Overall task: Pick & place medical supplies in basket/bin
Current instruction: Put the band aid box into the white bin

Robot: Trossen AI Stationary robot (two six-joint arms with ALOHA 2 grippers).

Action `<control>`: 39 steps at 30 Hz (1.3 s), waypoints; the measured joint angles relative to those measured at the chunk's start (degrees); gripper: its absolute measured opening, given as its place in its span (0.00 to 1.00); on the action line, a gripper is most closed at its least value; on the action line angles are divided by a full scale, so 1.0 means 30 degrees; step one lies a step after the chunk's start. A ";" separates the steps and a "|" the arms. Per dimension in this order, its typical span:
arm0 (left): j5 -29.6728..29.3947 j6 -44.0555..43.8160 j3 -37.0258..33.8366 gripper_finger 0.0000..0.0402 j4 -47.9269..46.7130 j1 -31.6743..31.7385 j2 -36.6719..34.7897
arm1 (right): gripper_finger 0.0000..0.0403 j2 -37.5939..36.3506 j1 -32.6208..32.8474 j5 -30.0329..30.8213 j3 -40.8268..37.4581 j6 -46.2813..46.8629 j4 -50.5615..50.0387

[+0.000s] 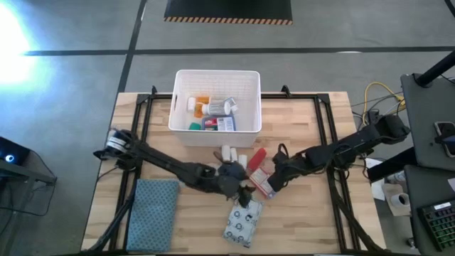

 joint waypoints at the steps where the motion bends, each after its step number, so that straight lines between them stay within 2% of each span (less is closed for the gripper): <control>1: 0.0015 0.0031 0.0395 0.64 -0.0093 0.0157 0.0482 | 0.25 0.0009 0.0018 0.0187 -0.0142 0.0329 -0.0130; 4: 0.0006 0.0042 0.1732 0.64 -0.0355 0.0416 0.2191 | 0.25 0.0083 0.0015 0.1191 -0.0403 0.1367 0.0047; 8: 0.1528 0.0078 0.4642 0.61 -0.2132 0.0339 0.4661 | 0.25 -0.0099 0.0015 0.1475 -0.0628 0.2180 -0.0077; 13: 0.2036 0.0094 0.9020 0.47 -0.7810 -0.0162 0.7513 | 0.25 -0.0232 0.0219 0.0872 -0.0754 0.1618 -0.0064; 17: 0.1730 0.0455 1.1105 0.34 -0.9564 -0.0511 0.8491 | 0.25 -0.0370 0.0335 0.0391 -0.0787 0.0961 0.0017; 20: 0.1480 0.1138 1.1145 0.25 -0.9457 -0.0635 0.8563 | 0.25 -0.0442 0.0335 0.0390 -0.0819 0.0877 0.0088; 27: 0.0850 0.1059 0.8719 0.02 -0.8026 -0.0400 0.8592 | 0.25 -0.0464 0.0323 0.0630 -0.0922 0.0697 0.0220; 33: 0.0866 -0.0275 0.7599 0.02 -0.6371 -0.0090 0.8584 | 0.26 -0.0464 0.0274 0.0050 -0.2281 0.0535 0.4552; 39: 0.0896 -0.0299 0.7530 0.02 -0.5582 -0.0096 0.8563 | 0.37 -0.0464 -0.0060 0.0028 -0.4046 0.1918 0.5626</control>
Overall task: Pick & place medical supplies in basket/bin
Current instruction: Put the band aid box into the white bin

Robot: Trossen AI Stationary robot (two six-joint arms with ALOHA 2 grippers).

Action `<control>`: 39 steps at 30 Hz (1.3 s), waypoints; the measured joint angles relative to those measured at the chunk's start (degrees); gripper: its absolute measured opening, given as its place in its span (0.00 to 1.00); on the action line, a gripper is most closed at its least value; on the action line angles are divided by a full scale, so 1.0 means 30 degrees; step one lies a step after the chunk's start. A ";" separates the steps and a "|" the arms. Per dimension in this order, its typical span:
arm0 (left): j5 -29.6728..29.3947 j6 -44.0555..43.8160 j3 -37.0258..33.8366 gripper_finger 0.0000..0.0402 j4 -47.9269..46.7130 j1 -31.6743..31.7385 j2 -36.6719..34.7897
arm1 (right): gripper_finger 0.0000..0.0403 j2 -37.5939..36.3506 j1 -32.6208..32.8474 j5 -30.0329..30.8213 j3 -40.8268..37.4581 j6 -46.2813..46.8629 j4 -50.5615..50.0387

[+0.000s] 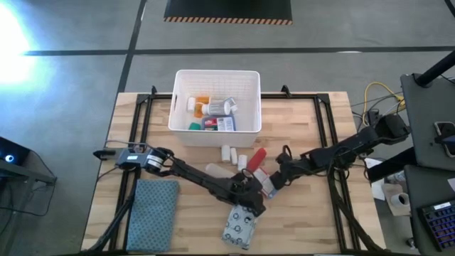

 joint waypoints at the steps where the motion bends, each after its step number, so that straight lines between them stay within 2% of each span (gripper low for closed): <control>1: 0.0008 0.0013 -0.0093 0.02 0.0101 0.0000 -0.0001 | 0.40 -0.0004 -0.0005 -0.0003 -0.0177 0.0053 0.0180; 9: 0.0171 0.0141 -0.1132 0.02 0.1050 0.0357 -0.0044 | 0.55 0.0498 -0.0005 -0.0243 -0.1425 -0.0243 0.4797; 18: 0.1107 0.0902 -0.1637 0.02 0.1642 0.0881 -0.0124 | 0.58 0.2858 -0.0027 -0.0996 -0.1368 -0.1297 0.8094; 23: 0.1223 0.0996 -0.1690 0.02 0.1622 0.0918 -0.0124 | 0.56 0.2678 -0.0027 -0.1131 -0.0857 -0.3051 0.7919; 31: 0.1185 0.1208 -0.1792 0.02 0.1650 0.0940 -0.0153 | 0.52 0.2251 -0.0019 -0.1641 -0.0788 -0.2129 0.7441; 35: 0.1179 0.1216 -0.1670 0.02 0.1531 0.0947 -0.0197 | 0.45 0.2215 0.0017 -0.2294 -0.0788 -0.1789 0.6818; 39: 0.1173 0.1433 -0.1479 0.02 0.1380 0.0947 -0.0211 | 0.34 0.2193 0.0017 -0.2283 -0.0781 -0.1579 0.6561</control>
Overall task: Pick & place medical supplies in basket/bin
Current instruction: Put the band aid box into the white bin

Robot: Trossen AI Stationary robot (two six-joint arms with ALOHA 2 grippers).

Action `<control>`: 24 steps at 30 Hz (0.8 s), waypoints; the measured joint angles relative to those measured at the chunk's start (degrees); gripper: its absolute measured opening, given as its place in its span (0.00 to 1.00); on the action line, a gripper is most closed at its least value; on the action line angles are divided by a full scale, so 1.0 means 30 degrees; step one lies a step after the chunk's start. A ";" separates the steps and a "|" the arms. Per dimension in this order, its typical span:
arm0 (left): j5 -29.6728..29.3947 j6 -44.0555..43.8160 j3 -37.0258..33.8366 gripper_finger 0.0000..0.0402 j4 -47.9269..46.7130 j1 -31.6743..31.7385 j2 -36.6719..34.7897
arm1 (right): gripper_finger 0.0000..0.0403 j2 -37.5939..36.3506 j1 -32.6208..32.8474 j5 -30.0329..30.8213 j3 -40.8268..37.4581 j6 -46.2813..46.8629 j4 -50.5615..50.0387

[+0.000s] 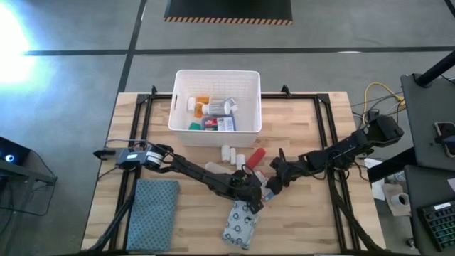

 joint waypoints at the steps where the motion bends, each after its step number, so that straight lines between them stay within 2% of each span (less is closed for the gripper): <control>1: 0.0006 0.0028 0.0000 0.02 -0.0006 0.0000 -0.0006 | 0.31 0.0000 0.0000 0.0007 0.0000 0.0000 -0.0049; 6: 0.0053 0.0044 0.0000 0.02 -0.0146 -0.0007 -0.0025 | 0.17 -0.0018 -0.0005 0.0235 0.0015 -0.0040 -0.0637; 12: -0.0051 0.0052 0.0007 0.02 -0.0293 -0.0183 -0.0198 | 0.05 -0.0058 0.0000 0.0560 0.0014 -0.0068 -0.1094; 20: -0.0164 -0.0471 0.0006 0.02 -0.2207 -0.0610 -0.1626 | 0.02 -0.1400 0.0002 0.0714 0.0959 -0.0805 -0.1594; 22: -0.0789 -0.0986 0.0000 0.02 -0.2688 -0.0959 -0.2482 | 0.02 -0.2195 0.0022 0.0712 0.1437 -0.0822 -0.2353; 24: -0.2274 -0.1262 0.0018 0.02 -0.3122 -0.1477 -0.3481 | 0.02 -0.3062 0.0035 0.0915 0.2078 -0.0966 -0.3481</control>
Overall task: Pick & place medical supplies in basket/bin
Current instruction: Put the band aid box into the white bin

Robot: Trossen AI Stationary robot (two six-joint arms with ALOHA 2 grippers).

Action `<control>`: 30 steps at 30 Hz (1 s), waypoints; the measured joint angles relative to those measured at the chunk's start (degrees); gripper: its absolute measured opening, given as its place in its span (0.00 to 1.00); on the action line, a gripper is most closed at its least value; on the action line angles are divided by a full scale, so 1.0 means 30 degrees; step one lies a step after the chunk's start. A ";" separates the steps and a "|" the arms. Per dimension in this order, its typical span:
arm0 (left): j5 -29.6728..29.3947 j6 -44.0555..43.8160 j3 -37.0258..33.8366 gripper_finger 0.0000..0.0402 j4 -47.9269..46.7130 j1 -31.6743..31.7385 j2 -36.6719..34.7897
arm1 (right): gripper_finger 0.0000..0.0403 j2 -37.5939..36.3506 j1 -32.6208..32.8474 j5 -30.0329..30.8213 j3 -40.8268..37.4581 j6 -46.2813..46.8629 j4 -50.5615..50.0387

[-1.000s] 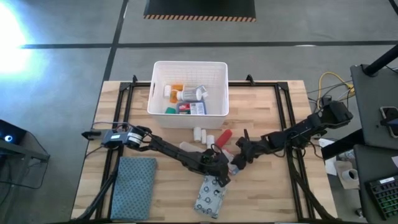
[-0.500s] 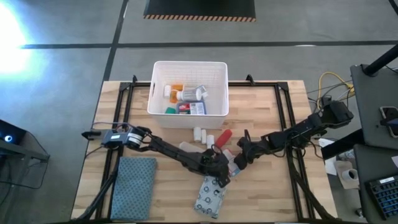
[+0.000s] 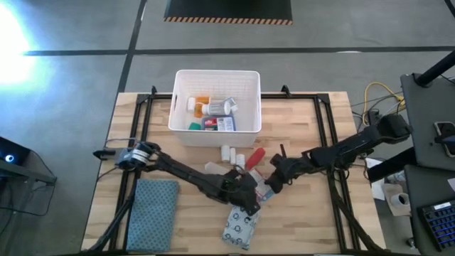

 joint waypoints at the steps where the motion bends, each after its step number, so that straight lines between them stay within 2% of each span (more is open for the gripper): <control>1: -0.0805 -0.0213 0.0004 0.02 -0.0350 -0.0249 -0.0529 | 0.02 -0.0500 0.0008 0.0260 0.0397 -0.0057 -0.0740; 7: -0.5557 -0.2072 -0.0011 0.02 -0.2593 -0.2140 -0.3634 | 0.02 -0.3080 0.0001 0.2494 0.3528 -0.0316 -0.4584; 10: -0.8326 -0.2812 -0.0027 0.02 -0.3307 -0.3285 -0.5187 | 0.02 -0.3837 -0.0003 0.4223 0.5553 -0.0358 -0.5178; 14: -1.1998 -0.2939 -0.0283 0.02 -0.3331 -0.4933 -0.6643 | 0.02 -0.3932 -0.0552 0.7019 0.8634 -0.1847 -0.5266; 17: -1.4093 -0.3047 -0.0375 0.02 -0.3345 -0.6066 -0.7238 | 0.02 -0.3243 -0.2240 0.7923 1.1096 -0.2482 -0.5763; 19: -1.5059 -0.3610 -0.0375 0.02 -0.3339 -0.6572 -0.7408 | 0.02 -0.2412 -0.4097 0.7212 1.2617 -0.2023 -0.7268; 25: -1.5654 -0.4790 -0.0566 0.02 -0.3166 -0.7275 -0.7404 | 0.02 0.1062 -1.0302 0.1628 1.5885 -0.1455 -0.9057; 28: -1.6059 -0.5626 -0.0790 0.02 -0.3182 -0.7517 -0.7389 | 0.03 0.2883 -1.2490 -0.0708 1.7233 -0.2186 -1.0131; 30: -1.6645 -0.6427 -0.1009 0.02 -0.3164 -0.7692 -0.7389 | 0.05 0.4037 -1.3363 -0.1511 1.8039 -0.2851 -1.1394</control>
